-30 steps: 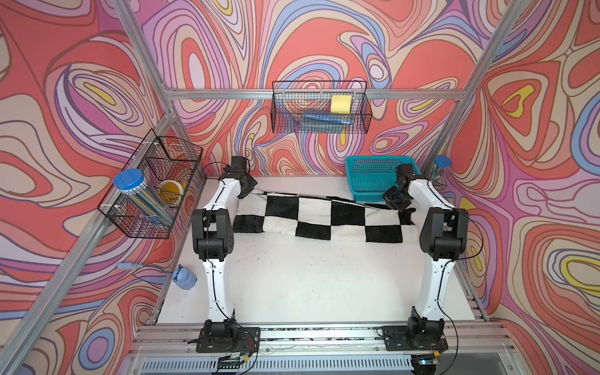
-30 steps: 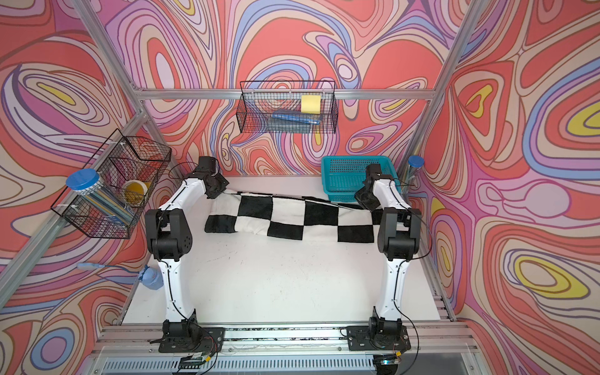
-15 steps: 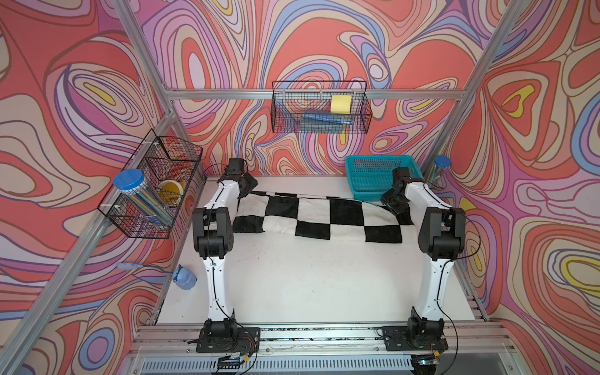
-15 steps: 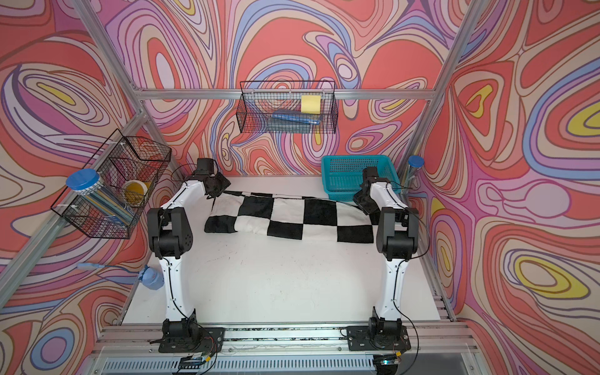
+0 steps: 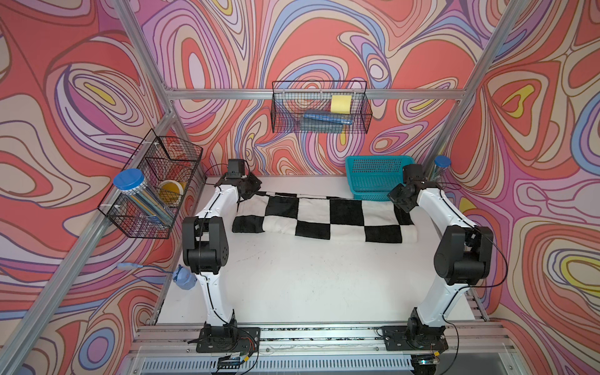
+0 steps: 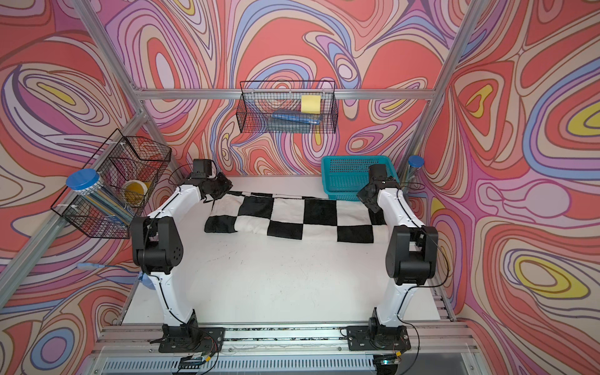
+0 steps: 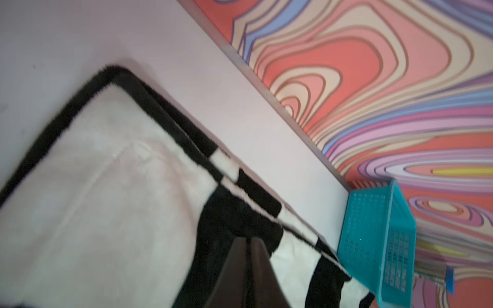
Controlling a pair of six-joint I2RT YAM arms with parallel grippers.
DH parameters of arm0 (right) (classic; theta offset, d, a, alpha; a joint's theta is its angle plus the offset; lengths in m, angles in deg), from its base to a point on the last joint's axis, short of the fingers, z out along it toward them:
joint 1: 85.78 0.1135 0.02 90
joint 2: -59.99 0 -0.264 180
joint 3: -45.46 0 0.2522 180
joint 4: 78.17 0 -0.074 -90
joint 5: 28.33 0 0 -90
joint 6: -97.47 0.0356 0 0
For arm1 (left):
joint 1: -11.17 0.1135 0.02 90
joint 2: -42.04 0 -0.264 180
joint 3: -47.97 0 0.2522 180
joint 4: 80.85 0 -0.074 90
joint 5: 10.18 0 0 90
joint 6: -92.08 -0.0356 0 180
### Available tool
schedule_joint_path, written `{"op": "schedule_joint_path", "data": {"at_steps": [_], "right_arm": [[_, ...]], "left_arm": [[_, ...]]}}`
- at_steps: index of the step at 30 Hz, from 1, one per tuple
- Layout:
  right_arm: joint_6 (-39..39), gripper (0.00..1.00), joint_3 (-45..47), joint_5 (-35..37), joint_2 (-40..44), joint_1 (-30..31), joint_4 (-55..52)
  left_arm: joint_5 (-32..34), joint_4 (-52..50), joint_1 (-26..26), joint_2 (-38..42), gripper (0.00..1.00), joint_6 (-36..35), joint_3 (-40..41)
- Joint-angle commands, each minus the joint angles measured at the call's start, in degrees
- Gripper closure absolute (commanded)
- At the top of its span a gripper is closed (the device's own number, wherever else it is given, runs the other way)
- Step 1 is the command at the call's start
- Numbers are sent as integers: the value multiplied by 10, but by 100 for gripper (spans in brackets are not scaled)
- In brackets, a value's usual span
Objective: Roll up the pillowcase
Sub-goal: Fold the pillowcase at the center of the board, then adjust the pillowcase at the center of the board.
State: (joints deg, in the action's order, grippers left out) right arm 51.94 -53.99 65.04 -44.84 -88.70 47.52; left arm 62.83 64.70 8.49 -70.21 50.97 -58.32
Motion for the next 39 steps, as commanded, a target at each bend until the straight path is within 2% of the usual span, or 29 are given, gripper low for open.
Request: {"op": "schedule_joint_path", "data": {"at_steps": [1,5,9,15,20,25,31,36,39], "right_arm": [[-34,100,49,-5,-13,2,-9],[-36,100,52,-12,-65,-3,15],[-38,100,32,-5,-122,-2,14],[-28,100,43,-27,-142,-1,-70],[-25,100,119,-62,-79,11,-133],[-31,100,203,-132,-9,45,-180],[-59,100,248,-297,14,114,-199],[-59,100,235,-429,-5,183,-172],[-63,100,225,-457,1,219,-184]], "left_arm": [[-5,-75,-54,24,100,18,65],[15,-53,-78,32,100,76,148],[94,-45,-78,29,100,85,173],[130,-78,-65,-23,100,94,119],[149,-159,-28,-57,100,73,61],[124,-178,6,-61,100,29,70],[102,-198,21,-113,100,-9,27],[88,-214,38,-195,100,0,-88],[89,-241,41,-248,100,-7,-172]]}}
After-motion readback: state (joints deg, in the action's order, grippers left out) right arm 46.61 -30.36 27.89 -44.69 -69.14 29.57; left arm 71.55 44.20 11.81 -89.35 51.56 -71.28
